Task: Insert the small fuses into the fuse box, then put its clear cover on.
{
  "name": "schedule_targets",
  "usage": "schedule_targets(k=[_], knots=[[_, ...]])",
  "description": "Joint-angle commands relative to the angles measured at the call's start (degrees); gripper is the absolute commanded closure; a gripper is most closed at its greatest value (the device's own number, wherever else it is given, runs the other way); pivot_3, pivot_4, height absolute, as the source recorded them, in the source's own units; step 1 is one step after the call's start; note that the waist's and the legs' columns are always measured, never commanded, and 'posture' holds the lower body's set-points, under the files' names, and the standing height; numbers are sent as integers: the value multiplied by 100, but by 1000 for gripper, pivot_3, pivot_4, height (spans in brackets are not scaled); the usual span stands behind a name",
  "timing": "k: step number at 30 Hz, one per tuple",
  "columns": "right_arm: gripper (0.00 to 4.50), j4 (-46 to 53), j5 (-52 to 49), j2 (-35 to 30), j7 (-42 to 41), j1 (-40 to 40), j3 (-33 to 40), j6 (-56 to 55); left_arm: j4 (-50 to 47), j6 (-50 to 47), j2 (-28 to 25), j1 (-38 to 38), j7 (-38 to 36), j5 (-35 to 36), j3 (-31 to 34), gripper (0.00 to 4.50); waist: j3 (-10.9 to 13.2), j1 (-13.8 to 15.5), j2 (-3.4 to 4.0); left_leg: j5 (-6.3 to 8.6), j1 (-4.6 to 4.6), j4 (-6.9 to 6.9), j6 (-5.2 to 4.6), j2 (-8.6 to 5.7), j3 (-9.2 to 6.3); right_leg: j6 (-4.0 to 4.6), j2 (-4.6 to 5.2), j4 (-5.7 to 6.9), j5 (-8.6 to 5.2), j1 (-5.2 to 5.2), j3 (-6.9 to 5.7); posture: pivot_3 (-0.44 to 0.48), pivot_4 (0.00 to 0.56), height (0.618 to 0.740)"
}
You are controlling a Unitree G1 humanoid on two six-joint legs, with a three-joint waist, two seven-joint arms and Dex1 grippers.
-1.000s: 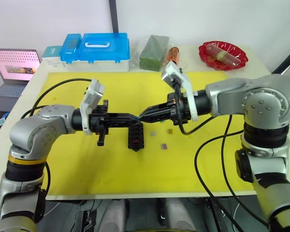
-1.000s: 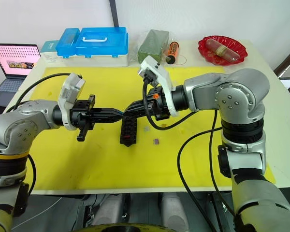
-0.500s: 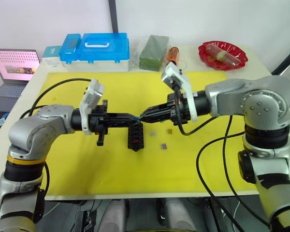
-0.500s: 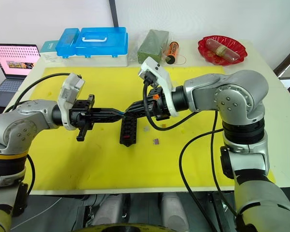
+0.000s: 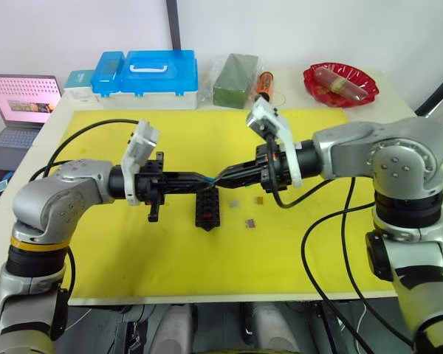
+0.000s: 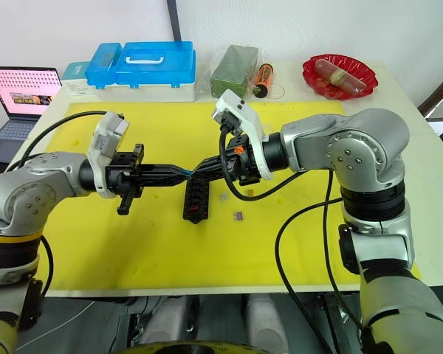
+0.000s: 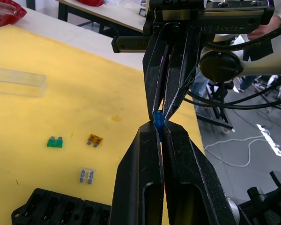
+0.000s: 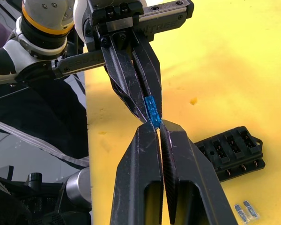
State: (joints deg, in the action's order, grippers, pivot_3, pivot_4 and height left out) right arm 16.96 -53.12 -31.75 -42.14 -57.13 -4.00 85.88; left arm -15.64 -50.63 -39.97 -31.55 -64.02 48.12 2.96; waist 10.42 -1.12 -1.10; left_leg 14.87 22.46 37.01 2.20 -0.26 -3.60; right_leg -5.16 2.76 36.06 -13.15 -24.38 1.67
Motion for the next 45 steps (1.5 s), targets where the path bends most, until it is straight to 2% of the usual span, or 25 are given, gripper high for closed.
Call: schedule_targets(k=[1,7,11,15,20,21,26,33,45], knots=[[4458,123,-92,48,-34,-116,63,-115,-234,76,-10,4,-7,109,33,4500,0,0,0,0,0,0,0,0,0,0,0,0,0,0,0,0,150,740],[4458,123,-85,66,-18,-148,56,-116,-255,-68,-128,27,-1,76,-50,4500,0,-1,0,0,0,0,0,0,0,1,0,0,0,0,0,0,150,740],[4500,104,11,-4,-18,-134,-29,-171,-229,-150,-318,-50,-25,-26,-146,3449,0,-3,0,0,0,0,0,0,0,1,-1,0,-1,0,0,0,150,740],[4500,96,214,-164,-88,-94,-266,-387,-307,98,-740,59,-391,-237,-252,2014,1,-6,1,0,0,-1,0,0,0,6,-1,0,-3,-3,0,0,150,740],[4500,234,948,-626,-481,-4,-1205,-1270,-21,842,-1241,322,-739,-1017,-503,156,5,-8,6,1,1,-4,-1,1,3,22,-2,-1,-13,-7,1,0,150,740],[4500,217,1091,-661,-552,0,-1374,-1439,85,1018,-1297,356,-777,-1202,-560,45,5,-7,5,1,2,-4,-1,1,3,22,-2,-1,-14,-8,1,0,150,740],[4500,116,1769,-740,-939,-115,-2073,-2134,481,1759,-1364,476,-846,-1934,-779,45,5,-7,6,1,3,-4,-1,3,4,23,-3,-2,-15,-9,1,0,150,740],[4500,-200,2455,-364,-1107,-248,-2743,-2456,649,2538,-1072,713,-690,-2728,-1188,45,6,-3,6,1,4,-4,-1,4,4,22,-3,-2,-15,-10,1,0,150,740],[4500,-276,3007,-290,-1313,-62,-2977,-2632,713,2722,-776,752,-539,-2954,-1209,45,6,1,6,1,5,-2,-1,4,2,5,-4,1,-5,-10,0,0,150,740]])
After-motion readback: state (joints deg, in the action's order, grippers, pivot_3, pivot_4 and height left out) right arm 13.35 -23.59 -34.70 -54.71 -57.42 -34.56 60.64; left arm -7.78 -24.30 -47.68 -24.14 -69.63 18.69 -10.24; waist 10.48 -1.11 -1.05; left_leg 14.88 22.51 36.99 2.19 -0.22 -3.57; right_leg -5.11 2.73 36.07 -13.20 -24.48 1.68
